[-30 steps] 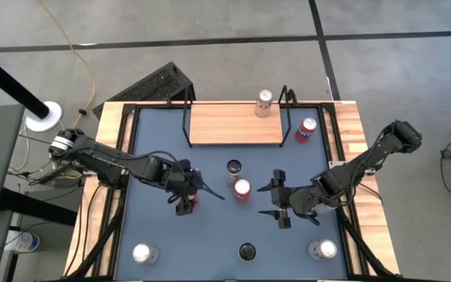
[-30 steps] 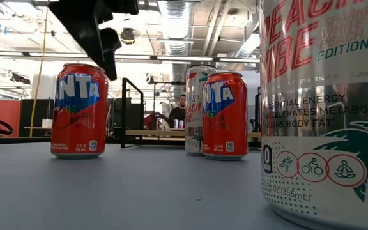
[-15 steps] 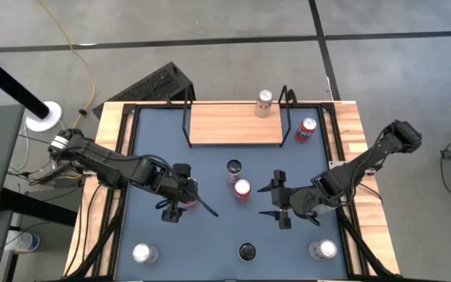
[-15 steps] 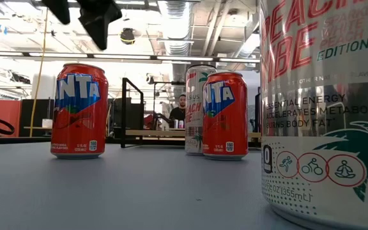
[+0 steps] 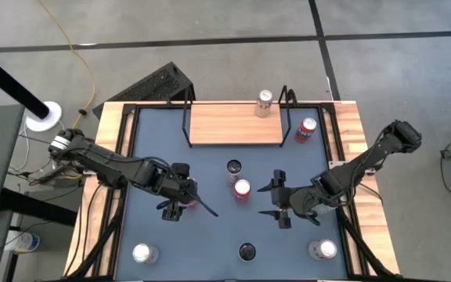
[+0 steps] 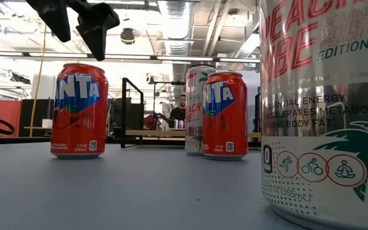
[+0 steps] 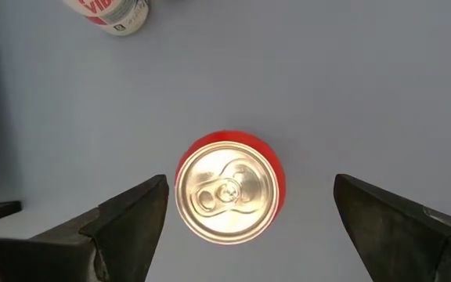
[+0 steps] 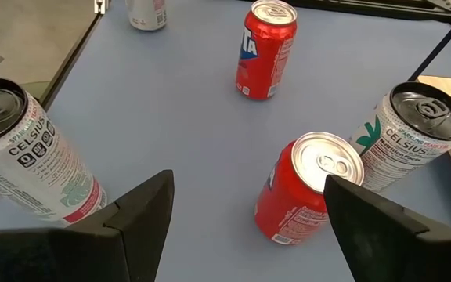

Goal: Place canned beverage on shelf
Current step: Put the top left orange soda can on the shelf

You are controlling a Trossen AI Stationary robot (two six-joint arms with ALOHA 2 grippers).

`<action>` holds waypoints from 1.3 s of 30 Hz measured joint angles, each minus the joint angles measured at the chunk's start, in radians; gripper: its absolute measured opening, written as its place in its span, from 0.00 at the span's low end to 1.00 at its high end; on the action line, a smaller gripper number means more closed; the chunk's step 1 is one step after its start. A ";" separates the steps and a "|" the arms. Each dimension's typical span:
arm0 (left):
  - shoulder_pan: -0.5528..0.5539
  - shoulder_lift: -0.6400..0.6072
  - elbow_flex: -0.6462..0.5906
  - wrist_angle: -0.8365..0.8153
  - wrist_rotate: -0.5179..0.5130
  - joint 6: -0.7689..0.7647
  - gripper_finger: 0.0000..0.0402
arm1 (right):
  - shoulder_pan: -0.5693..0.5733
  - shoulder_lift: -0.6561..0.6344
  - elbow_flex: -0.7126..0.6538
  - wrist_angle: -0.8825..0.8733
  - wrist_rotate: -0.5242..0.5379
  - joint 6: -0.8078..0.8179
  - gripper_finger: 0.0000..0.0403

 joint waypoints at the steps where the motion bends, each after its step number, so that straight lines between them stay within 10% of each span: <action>1: 0.000 0.000 0.000 0.000 0.000 0.000 0.87 | 0.000 0.000 0.000 0.000 0.000 0.000 0.79; 39: 0.032 0.005 -0.069 0.043 0.021 0.008 0.87 | 0.000 0.000 0.000 0.000 -0.001 -0.001 0.79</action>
